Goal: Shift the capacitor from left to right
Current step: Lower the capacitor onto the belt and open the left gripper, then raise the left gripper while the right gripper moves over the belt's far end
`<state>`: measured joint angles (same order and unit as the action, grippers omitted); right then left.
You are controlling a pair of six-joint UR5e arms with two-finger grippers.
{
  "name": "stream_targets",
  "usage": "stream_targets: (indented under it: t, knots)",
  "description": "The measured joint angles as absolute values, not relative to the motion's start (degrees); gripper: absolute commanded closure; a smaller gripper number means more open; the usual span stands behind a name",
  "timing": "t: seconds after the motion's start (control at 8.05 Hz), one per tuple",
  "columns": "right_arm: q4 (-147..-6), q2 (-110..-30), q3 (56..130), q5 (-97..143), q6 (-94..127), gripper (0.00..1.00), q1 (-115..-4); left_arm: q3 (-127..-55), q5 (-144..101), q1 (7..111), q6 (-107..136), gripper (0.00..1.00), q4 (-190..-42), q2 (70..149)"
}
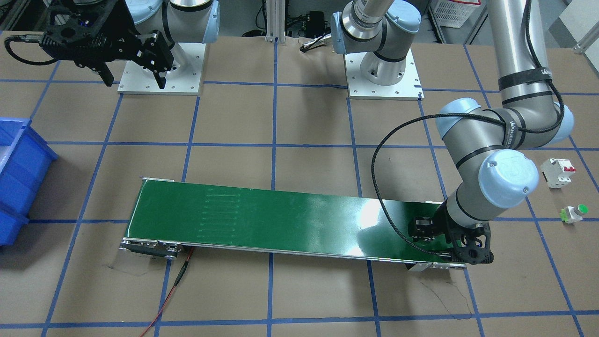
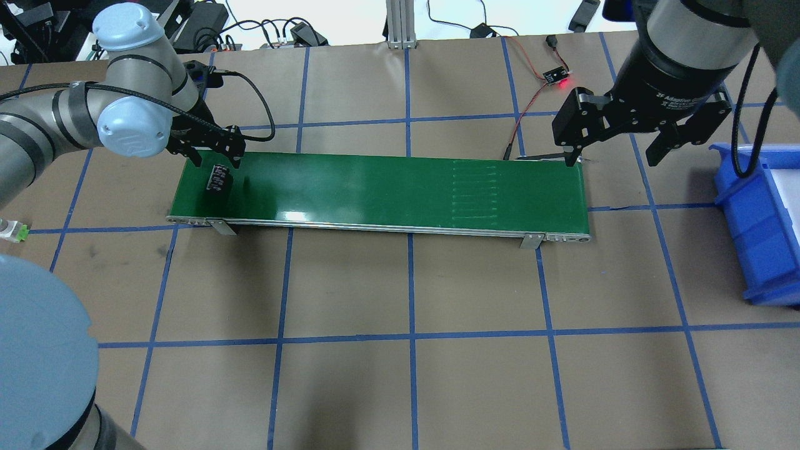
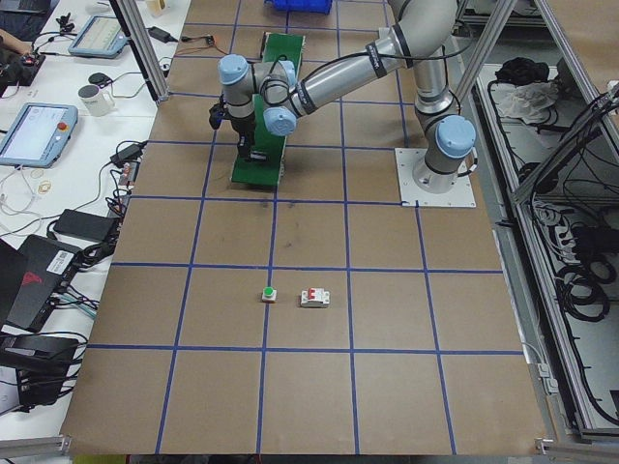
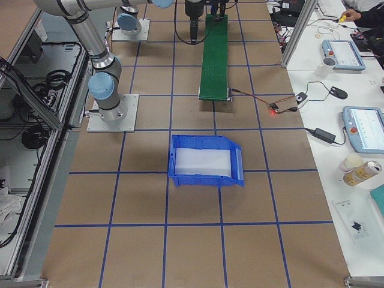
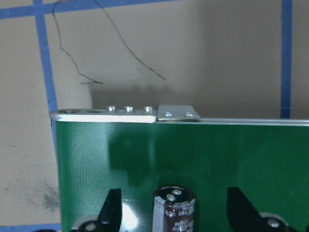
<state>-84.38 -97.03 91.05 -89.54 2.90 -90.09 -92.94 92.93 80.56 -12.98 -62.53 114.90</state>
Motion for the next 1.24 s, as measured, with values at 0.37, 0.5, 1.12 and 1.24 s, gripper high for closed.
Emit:
stream_targets:
  t: [0.37,0.5,1.12,1.24]
  knots:
    - [-84.18,-96.98,91.05,-89.56,2.9,0.0,-90.09,-91.36,92.84,85.17,-4.65,0.0,-70.77,111.58]
    - [-84.35,-96.84,91.05,-89.66,2.83,0.0,-90.05,-89.39,92.9,86.75,-1.22,0.0,-75.38,109.72]
    - [-88.59,-83.69,91.06,-93.76,0.67,0.0,-89.63,-81.94,93.07,91.07,6.92,0.0,-91.93,100.47]
    - [-90.02,-80.79,91.05,-93.84,0.64,0.0,-89.6,-81.86,93.0,91.4,7.2,0.0,-93.0,99.21]
